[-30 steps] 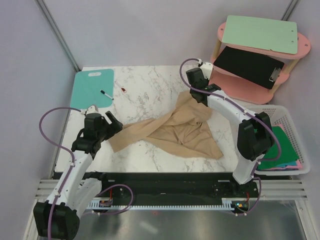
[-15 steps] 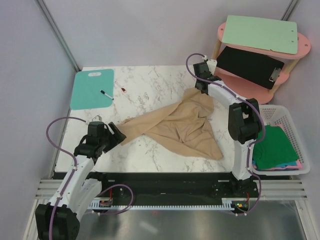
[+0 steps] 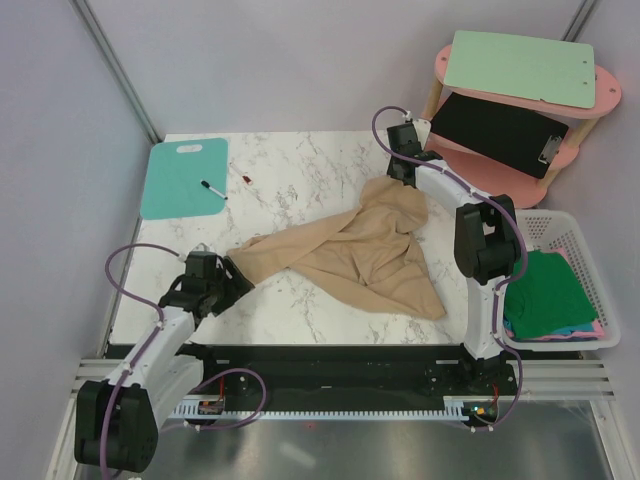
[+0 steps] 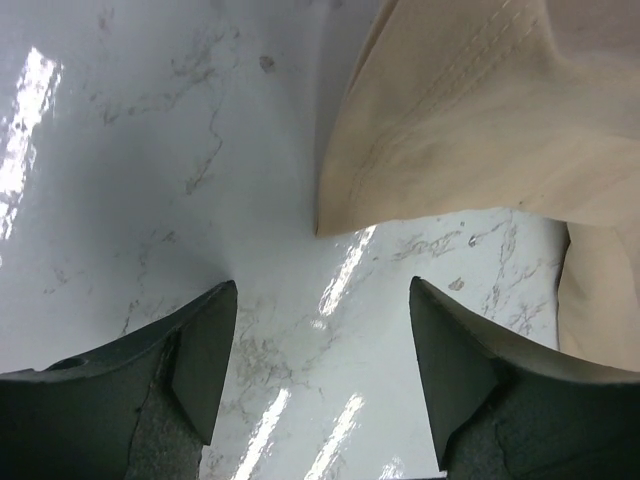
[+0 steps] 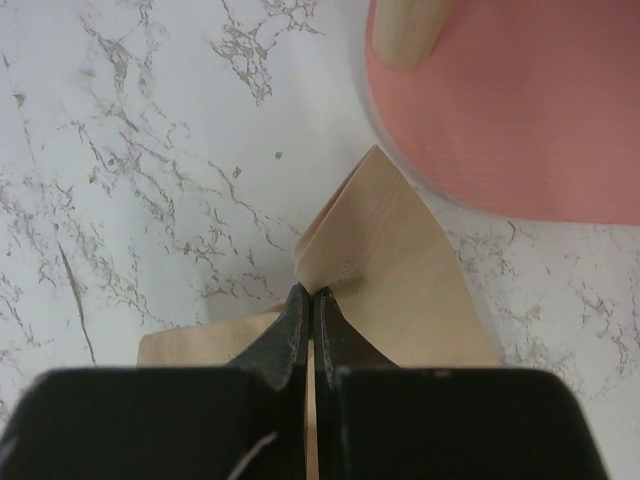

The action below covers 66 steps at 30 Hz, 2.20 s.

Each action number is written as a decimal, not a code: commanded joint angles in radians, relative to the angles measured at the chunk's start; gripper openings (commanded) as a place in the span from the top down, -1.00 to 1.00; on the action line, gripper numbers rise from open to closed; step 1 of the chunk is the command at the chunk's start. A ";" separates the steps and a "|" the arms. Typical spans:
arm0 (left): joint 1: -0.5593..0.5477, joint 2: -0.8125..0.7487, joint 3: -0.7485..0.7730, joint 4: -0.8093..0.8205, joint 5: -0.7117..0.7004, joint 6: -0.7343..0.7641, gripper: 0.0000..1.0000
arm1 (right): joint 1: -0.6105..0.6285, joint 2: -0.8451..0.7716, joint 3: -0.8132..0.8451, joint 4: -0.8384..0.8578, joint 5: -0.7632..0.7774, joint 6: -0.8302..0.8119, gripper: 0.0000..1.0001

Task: Fold and stack the t-shirts
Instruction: Flatten out the tshirt

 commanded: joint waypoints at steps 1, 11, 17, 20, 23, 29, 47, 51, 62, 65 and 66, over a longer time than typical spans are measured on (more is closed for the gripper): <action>-0.001 0.060 0.015 0.128 -0.058 -0.042 -0.52 | -0.005 -0.035 -0.005 0.030 -0.035 0.008 1.00; -0.004 0.331 0.087 0.260 -0.043 -0.014 -0.34 | -0.005 -0.109 -0.065 0.040 -0.049 0.007 1.00; -0.004 0.367 0.127 0.272 0.009 0.015 0.96 | -0.005 -0.147 -0.086 0.036 -0.058 0.003 1.00; -0.004 0.277 0.161 0.205 0.007 0.033 0.96 | -0.004 -0.204 -0.118 0.027 -0.066 0.000 1.00; -0.004 0.136 0.228 0.088 -0.036 0.050 0.96 | -0.004 -0.305 -0.175 0.022 -0.086 0.003 1.00; -0.004 -0.004 0.455 -0.113 -0.066 0.099 0.96 | 0.015 -0.584 -0.292 0.022 -0.123 -0.026 1.00; -0.004 -0.359 1.069 -0.539 -0.066 0.211 0.96 | 0.049 -1.480 -0.346 -0.154 -0.373 -0.098 1.00; -0.004 -0.386 1.249 -0.602 -0.048 0.216 0.96 | 0.047 -1.566 -0.252 -0.191 -0.446 -0.095 1.00; -0.004 -0.293 1.468 -0.705 -0.033 0.242 0.96 | 0.006 -1.463 0.003 -0.242 -0.408 -0.086 1.00; -0.004 -0.247 1.341 -0.656 -0.036 0.245 0.96 | 0.004 -1.387 -0.072 -0.211 -0.376 -0.096 1.00; -0.004 -0.242 1.298 -0.635 -0.058 0.242 0.96 | 0.003 -1.368 -0.103 -0.194 -0.376 -0.101 1.00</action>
